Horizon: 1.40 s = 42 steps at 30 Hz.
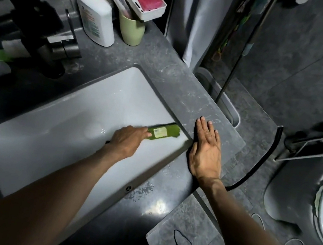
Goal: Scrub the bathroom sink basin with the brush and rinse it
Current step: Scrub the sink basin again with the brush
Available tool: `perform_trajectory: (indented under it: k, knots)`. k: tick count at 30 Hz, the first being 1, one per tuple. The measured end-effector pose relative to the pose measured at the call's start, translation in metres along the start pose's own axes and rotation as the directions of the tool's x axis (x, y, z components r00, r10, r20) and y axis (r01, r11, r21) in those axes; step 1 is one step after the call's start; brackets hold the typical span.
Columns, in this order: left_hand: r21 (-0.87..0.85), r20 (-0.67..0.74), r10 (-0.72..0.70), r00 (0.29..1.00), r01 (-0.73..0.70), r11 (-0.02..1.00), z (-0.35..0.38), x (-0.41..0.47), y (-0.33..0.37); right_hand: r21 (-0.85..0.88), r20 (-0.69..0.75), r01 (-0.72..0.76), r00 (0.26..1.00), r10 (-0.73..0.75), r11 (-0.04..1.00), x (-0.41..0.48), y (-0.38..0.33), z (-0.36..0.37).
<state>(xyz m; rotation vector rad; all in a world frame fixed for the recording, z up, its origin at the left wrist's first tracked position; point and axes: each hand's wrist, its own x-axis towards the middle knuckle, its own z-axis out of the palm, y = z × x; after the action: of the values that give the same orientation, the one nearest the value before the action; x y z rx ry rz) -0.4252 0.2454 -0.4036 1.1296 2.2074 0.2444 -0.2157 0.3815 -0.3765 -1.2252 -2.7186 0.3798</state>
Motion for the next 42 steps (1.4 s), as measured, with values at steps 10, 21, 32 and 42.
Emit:
perform_trajectory:
  k: [10,21,32,42]
  knots:
    - [0.163,0.071,-0.233,0.97,0.219,0.962,0.008,-0.019,-0.048,-0.064,0.012,-0.03,0.999,0.03,0.998,0.002,-0.005,0.002]
    - [-0.01,-0.061,-0.559,0.827,0.559,0.829,0.012,-0.051,-0.108,0.084,0.101,0.241,0.963,-0.248,0.967,-0.003,-0.075,0.017]
    - [-0.305,0.05,-0.324,0.945,0.323,0.896,0.033,0.004,-0.031,0.056,0.136,0.204,0.968,-0.21,0.977,-0.004,-0.077,0.017]
    - [-0.731,0.08,-0.513,0.855,0.4,0.553,0.004,0.044,-0.006,0.079,0.141,0.224,0.962,-0.234,0.971,-0.002,-0.078,0.015]
